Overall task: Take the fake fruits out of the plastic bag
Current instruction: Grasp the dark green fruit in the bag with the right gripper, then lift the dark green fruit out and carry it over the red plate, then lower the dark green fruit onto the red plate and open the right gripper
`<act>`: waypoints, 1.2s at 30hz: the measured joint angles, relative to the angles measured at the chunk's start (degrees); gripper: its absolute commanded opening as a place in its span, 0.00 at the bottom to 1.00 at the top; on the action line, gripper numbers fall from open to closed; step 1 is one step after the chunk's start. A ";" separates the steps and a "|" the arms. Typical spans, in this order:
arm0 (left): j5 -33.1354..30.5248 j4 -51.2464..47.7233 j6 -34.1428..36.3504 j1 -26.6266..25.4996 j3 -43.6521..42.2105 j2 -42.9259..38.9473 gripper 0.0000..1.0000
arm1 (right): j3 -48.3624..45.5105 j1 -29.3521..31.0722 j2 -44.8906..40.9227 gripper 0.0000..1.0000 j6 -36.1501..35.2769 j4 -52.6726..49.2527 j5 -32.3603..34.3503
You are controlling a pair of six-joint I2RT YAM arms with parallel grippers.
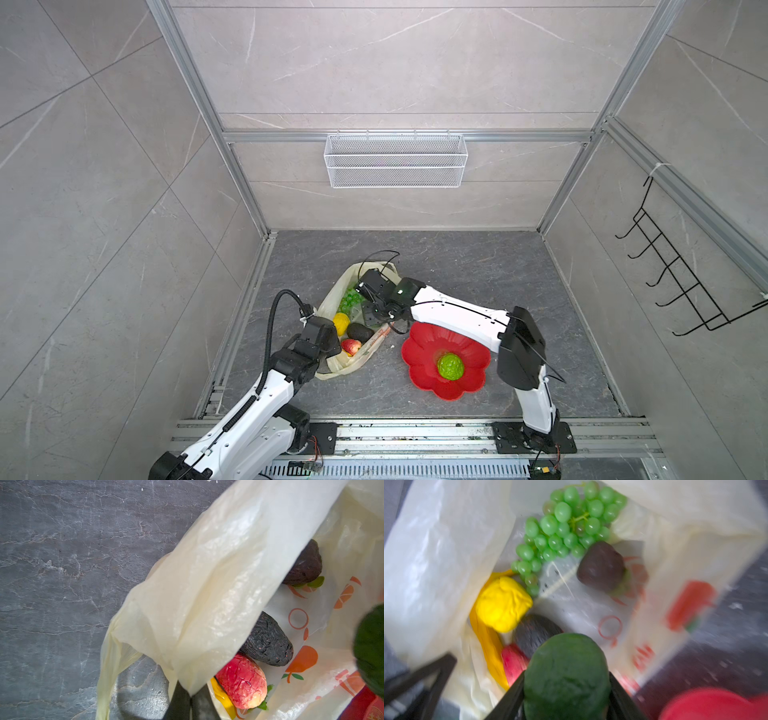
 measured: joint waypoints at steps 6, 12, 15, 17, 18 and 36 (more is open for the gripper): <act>0.11 0.07 0.50 0.00 0.20 1.64 0.00 | -15.61 -0.92 -15.82 0.53 -3.54 0.92 -0.13; 0.15 0.50 2.58 0.00 1.84 4.61 0.00 | -27.76 -4.92 -25.51 0.53 -5.27 0.37 0.13; 0.24 1.07 3.50 0.00 1.84 4.68 0.00 | -33.40 -7.93 -28.85 0.53 -5.29 -0.20 0.20; 0.39 1.62 3.89 0.00 1.84 4.61 0.00 | -36.41 -10.03 -30.64 0.53 -5.29 -0.70 0.24; 0.39 1.75 4.07 0.00 1.84 4.52 0.00 | -37.88 -11.23 -31.58 0.53 -5.31 -1.01 0.33; 0.39 2.38 4.50 0.00 1.84 3.93 0.00 | -46.90 -19.30 -33.62 0.52 -6.99 0.37 1.01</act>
